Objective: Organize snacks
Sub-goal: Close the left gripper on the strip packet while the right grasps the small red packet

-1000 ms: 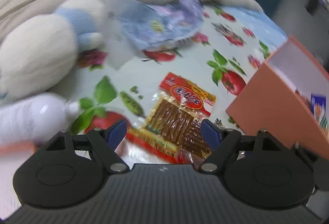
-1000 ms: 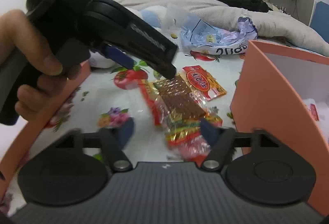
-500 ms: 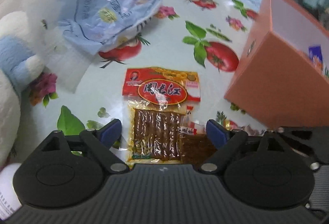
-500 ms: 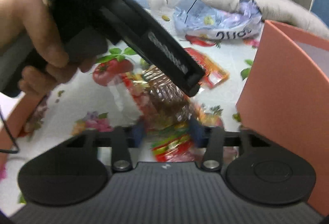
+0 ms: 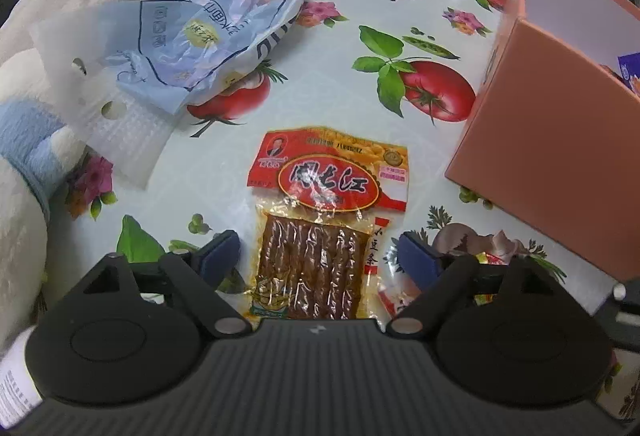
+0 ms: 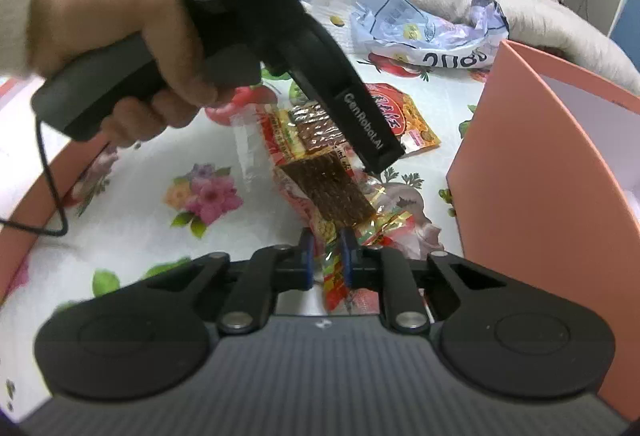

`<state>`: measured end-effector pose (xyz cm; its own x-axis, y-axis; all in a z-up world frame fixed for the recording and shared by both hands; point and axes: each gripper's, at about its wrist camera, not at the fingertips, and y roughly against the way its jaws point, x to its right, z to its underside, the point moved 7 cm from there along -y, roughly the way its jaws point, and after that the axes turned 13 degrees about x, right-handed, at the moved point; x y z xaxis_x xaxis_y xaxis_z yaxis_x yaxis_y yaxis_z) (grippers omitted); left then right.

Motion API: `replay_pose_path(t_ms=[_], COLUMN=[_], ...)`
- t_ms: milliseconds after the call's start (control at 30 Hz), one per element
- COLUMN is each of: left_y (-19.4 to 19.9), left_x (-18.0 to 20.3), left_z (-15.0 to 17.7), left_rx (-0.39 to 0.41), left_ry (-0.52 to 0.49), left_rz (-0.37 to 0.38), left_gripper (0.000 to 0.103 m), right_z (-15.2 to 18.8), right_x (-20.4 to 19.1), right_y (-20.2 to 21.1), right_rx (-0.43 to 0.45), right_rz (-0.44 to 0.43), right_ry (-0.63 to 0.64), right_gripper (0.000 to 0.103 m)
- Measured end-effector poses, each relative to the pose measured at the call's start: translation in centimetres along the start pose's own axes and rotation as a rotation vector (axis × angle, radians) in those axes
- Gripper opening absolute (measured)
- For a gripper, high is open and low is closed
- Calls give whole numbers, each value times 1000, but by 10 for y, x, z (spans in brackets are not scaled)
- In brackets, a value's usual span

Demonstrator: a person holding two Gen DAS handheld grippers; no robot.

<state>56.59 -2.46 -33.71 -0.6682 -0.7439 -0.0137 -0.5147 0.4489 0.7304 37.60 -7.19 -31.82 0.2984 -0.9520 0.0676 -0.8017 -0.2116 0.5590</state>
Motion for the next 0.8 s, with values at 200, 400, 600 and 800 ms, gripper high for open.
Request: replay_pose_path(t_ms=[200, 400, 600, 800], left_y=[11, 34, 81, 139], left_x=[13, 27, 24, 35], left_z=[1, 17, 38, 49], left_rx=[-12, -30, -5, 73], left_ry=[36, 129, 339, 499], left_rz=[-24, -90, -193, -299], left_gripper=[62, 60, 60, 61], right_z=[12, 21, 14, 18], right_x=[-3, 3, -1, 2], right_y=[20, 44, 76, 110], right_rx=[29, 40, 56, 57], right_rz=[-29, -51, -90, -118], right_ry=[25, -35, -73, -120], right_gripper=[12, 12, 10, 7])
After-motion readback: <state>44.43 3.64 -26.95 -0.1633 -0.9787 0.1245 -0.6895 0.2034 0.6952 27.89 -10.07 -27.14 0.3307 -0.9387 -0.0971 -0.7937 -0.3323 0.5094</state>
